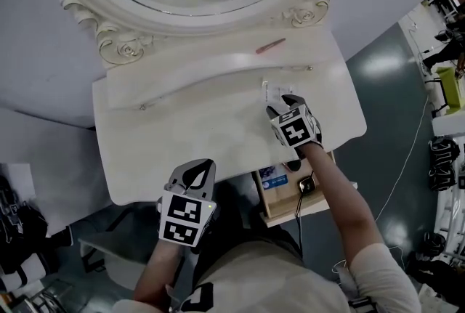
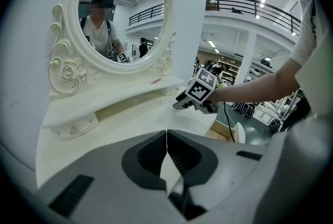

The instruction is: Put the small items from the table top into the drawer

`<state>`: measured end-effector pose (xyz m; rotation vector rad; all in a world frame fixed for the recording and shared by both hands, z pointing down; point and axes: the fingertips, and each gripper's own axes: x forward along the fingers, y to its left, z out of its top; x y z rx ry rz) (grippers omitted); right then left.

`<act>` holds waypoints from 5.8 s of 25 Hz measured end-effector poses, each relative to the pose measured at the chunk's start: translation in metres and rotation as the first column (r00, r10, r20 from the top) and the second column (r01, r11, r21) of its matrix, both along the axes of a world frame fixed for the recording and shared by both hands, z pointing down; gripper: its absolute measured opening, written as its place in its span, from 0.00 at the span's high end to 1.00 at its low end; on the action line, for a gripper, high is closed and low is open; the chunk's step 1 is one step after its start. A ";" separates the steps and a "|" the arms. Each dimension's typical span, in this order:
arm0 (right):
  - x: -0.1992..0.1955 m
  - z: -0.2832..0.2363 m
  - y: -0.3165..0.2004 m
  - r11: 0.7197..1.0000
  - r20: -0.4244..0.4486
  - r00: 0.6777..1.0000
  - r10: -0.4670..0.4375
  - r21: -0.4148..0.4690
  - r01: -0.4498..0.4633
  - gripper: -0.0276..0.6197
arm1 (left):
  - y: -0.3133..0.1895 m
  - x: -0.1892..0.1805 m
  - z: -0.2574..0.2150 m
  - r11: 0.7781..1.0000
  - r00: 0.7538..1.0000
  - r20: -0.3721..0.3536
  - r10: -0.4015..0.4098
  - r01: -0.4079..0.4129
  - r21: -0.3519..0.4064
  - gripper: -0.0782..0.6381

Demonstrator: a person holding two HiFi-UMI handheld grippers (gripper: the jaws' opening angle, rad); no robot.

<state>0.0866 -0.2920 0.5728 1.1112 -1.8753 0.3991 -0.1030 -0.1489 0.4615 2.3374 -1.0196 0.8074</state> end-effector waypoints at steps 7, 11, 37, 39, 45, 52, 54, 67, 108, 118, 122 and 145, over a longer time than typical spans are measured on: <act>-0.001 0.020 -0.009 0.999 0.047 0.999 0.024 -0.034 -0.023 0.61 | -0.002 0.004 0.004 1.000 1.000 0.002 0.000 0.000 -0.005 0.81; 0.001 0.024 -0.010 0.998 0.072 0.996 0.049 -0.038 -0.047 0.59 | -0.002 0.006 0.004 1.000 1.000 0.005 0.000 0.000 -0.002 0.81; 0.011 0.040 -0.024 0.986 0.200 0.967 0.157 -0.081 -0.143 0.59 | 0.009 0.012 0.012 1.000 1.000 0.003 -0.007 0.007 -0.017 0.81; 0.012 0.039 -0.024 0.986 0.199 0.966 0.163 -0.076 -0.151 0.60 | 0.010 0.012 0.012 1.000 1.000 0.003 -0.006 0.006 -0.019 0.81; 0.011 0.038 -0.024 0.988 0.186 0.971 0.152 -0.063 -0.142 0.74 | 0.012 0.010 0.013 1.000 1.000 0.008 -0.009 0.009 -0.022 0.81; 0.010 0.038 -0.024 0.988 0.189 0.970 0.155 -0.040 -0.150 0.76 | 0.012 0.008 0.013 1.000 1.000 0.009 -0.015 0.015 -0.020 0.81; 0.009 0.038 -0.024 0.988 0.186 0.971 0.153 -0.042 -0.148 0.77 | 0.013 0.006 0.013 1.000 1.000 0.010 -0.016 0.017 -0.019 0.81; 0.001 0.036 -0.019 0.996 0.091 0.993 0.072 0.039 -0.075 0.88 | 0.016 -0.003 0.003 0.999 0.999 0.000 -0.043 0.043 -0.001 0.81; 0.003 -0.034 0.029 0.998 0.248 0.969 0.012 0.050 -0.026 0.89 | 0.054 0.013 -0.037 0.993 0.997 0.008 -0.083 0.082 0.085 0.81; -0.006 -0.055 0.053 0.991 0.187 0.976 -0.113 0.090 0.097 0.89 | 0.068 0.015 -0.047 0.990 0.996 0.007 -0.087 0.086 0.107 0.81; -0.006 -0.064 0.056 0.991 0.207 0.972 -0.112 0.094 0.095 0.89 | 0.072 0.014 -0.052 0.990 0.996 0.010 -0.087 0.085 0.113 0.81; -0.025 -0.084 0.089 0.973 0.274 0.933 -0.233 0.056 0.226 0.89 | 0.074 0.029 -0.052 0.990 0.996 0.043 -0.075 0.069 0.124 0.81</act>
